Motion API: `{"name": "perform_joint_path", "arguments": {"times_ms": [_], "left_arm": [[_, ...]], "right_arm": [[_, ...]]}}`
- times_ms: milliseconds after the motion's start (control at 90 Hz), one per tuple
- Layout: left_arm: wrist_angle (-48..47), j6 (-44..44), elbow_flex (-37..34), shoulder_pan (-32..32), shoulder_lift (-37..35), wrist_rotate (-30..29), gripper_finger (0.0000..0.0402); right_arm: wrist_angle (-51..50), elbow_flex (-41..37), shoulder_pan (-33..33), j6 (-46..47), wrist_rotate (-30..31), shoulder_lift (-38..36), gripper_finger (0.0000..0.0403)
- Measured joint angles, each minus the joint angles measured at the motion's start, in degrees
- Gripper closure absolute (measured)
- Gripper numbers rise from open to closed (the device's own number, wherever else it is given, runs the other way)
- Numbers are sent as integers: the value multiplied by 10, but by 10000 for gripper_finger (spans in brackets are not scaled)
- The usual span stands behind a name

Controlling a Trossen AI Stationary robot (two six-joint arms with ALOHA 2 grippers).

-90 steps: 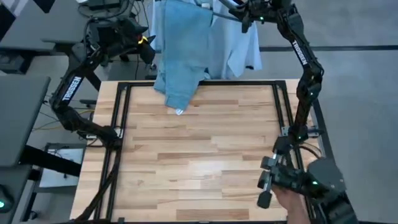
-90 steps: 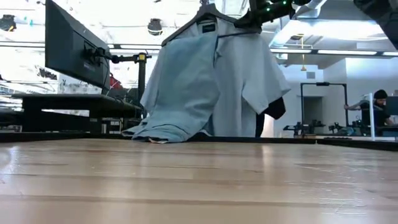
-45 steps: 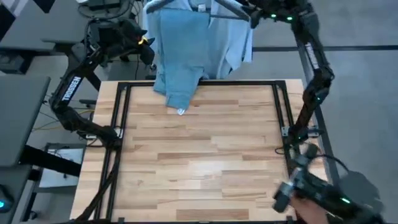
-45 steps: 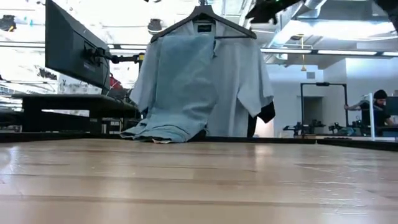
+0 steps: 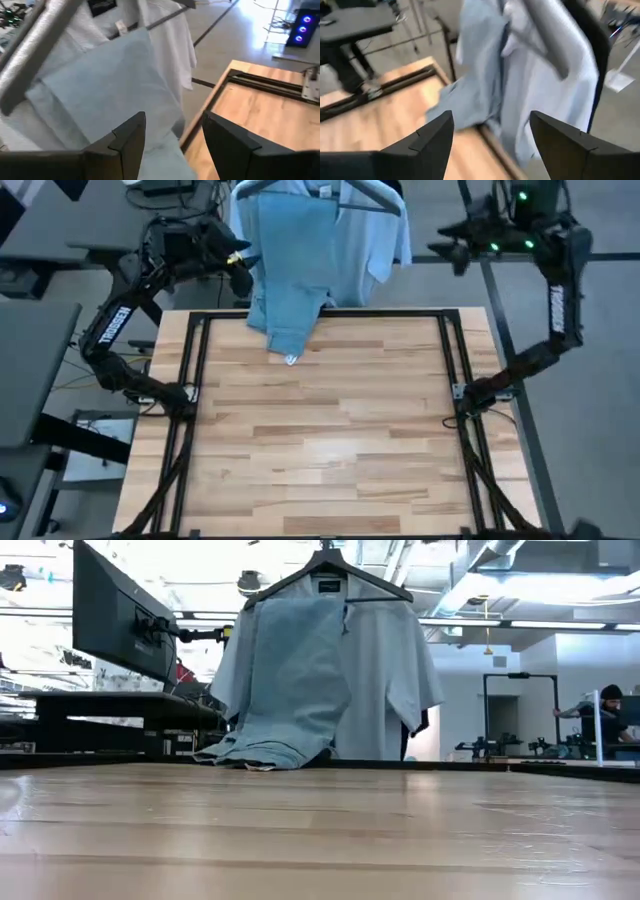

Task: Hang clothes
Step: Unhang the blue jeans from the rack

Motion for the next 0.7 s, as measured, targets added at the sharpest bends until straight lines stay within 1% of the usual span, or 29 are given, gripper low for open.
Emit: {"name": "perform_joint_path", "arguments": {"times_ms": [178,300,356,478,622,700], "left_arm": [[41,-28,-36,-28,1,1,224],[57,-48,-40,-29,3,-6,224],[61,-63,-40,-29,3,-8,224],[74,-92,-40,-29,5,-25,224],[74,-114,-40,-29,5,-56,224],[72,-121,-40,-29,5,-57,224]], "right_arm": [[-68,-1,31,3,0,-35,154],[-61,-23,46,-1,0,-59,154],[-27,-51,45,-5,0,-71,154],[87,-112,34,-2,0,-79,154],[207,-159,33,-17,1,-53,154],[270,-171,33,-30,1,-29,154]]}}
